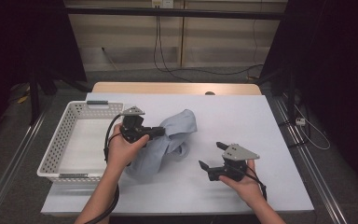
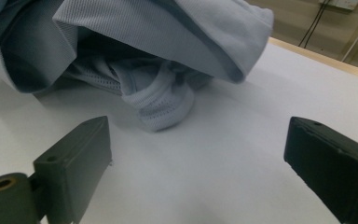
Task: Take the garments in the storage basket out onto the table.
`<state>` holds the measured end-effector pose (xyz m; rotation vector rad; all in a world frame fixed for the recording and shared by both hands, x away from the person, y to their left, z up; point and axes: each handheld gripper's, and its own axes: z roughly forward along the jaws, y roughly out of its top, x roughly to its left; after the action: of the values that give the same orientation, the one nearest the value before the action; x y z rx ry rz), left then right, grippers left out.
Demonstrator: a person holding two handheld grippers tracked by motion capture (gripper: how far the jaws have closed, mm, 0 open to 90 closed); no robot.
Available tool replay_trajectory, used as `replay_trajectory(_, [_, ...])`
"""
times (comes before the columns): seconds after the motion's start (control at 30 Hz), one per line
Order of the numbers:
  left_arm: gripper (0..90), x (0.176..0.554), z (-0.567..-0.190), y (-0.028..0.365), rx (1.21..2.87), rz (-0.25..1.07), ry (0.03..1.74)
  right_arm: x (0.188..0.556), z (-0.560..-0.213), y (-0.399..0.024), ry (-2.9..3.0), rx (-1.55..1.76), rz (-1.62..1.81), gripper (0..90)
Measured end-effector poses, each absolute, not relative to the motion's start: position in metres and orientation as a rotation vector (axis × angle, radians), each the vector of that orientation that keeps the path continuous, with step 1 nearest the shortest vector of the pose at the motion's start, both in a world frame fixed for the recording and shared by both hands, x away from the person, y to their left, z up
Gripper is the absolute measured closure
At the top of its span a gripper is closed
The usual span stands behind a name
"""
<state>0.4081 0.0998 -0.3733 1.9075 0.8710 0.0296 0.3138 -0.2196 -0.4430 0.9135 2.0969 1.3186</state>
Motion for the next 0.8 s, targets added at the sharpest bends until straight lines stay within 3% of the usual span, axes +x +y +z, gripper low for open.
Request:
replay_trajectory(0.33, [85.6,0.408,-0.371,0.111,1.896,0.064,0.892,0.339,-0.450,-0.190,2.207,0.919,1.327,17.0])
replay_trajectory(0.47, [85.6,0.409,-0.372,0.111,1.901,0.060,0.894,0.346,-0.455,-0.178,2.267,0.901,1.289,26.6])
replay_trajectory(0.73, [85.6,0.409,-0.371,0.115,1.890,0.073,0.904,0.361,-0.459,-0.157,2.325,0.914,1.227,50.7])
replay_trajectory(0.8, [85.6,0.410,-0.371,0.116,1.893,0.077,0.906,0.364,-0.460,-0.153,2.342,0.923,1.211,65.9])
